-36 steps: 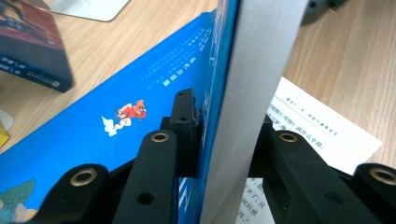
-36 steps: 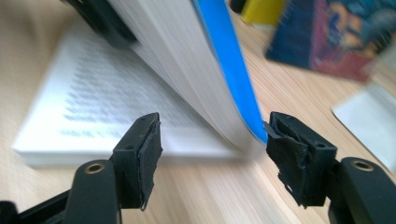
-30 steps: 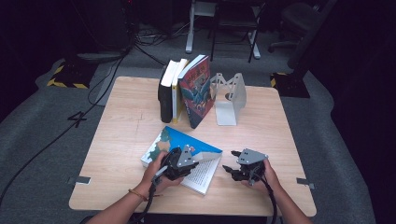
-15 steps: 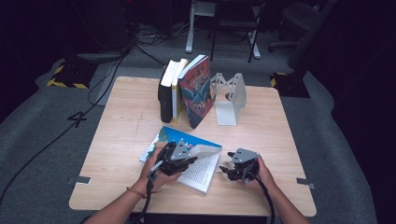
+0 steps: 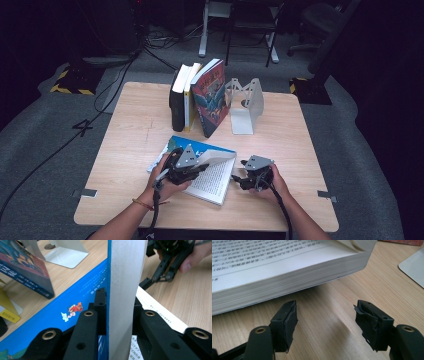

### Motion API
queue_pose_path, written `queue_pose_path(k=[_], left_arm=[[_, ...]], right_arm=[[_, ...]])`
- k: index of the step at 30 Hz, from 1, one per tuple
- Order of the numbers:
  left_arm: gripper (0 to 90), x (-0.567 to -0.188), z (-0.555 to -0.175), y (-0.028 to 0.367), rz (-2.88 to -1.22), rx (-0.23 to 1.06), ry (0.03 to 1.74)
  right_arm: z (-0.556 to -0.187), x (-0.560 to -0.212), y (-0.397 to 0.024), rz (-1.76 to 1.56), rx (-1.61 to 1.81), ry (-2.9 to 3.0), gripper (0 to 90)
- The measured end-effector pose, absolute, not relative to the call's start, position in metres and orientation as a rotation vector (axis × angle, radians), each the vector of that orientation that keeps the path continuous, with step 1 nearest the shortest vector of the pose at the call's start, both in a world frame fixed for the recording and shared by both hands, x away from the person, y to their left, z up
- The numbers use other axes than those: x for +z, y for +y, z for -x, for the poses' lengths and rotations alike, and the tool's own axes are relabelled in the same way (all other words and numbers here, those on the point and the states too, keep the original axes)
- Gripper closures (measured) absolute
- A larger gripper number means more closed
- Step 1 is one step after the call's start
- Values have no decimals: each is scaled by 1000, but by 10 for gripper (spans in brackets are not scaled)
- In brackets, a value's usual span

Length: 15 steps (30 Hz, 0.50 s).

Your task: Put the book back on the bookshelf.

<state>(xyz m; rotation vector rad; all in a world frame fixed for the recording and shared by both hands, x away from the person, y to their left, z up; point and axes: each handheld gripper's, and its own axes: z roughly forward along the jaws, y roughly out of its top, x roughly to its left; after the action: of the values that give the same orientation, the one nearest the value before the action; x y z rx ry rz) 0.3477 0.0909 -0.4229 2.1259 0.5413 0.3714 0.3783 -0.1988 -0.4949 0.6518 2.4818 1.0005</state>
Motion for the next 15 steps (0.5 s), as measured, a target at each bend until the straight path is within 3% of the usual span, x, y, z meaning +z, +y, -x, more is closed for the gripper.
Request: queue_pose_path(k=[6, 15], left_arm=[[766, -422, -348, 93, -2118, 368, 538], [761, -422, -348, 95, -2097, 347, 534]], right_arm=[[-377, -496, -193, -643, 1041, 2482, 330], [-368, -488, -192, -591, 1161, 2419, 399]])
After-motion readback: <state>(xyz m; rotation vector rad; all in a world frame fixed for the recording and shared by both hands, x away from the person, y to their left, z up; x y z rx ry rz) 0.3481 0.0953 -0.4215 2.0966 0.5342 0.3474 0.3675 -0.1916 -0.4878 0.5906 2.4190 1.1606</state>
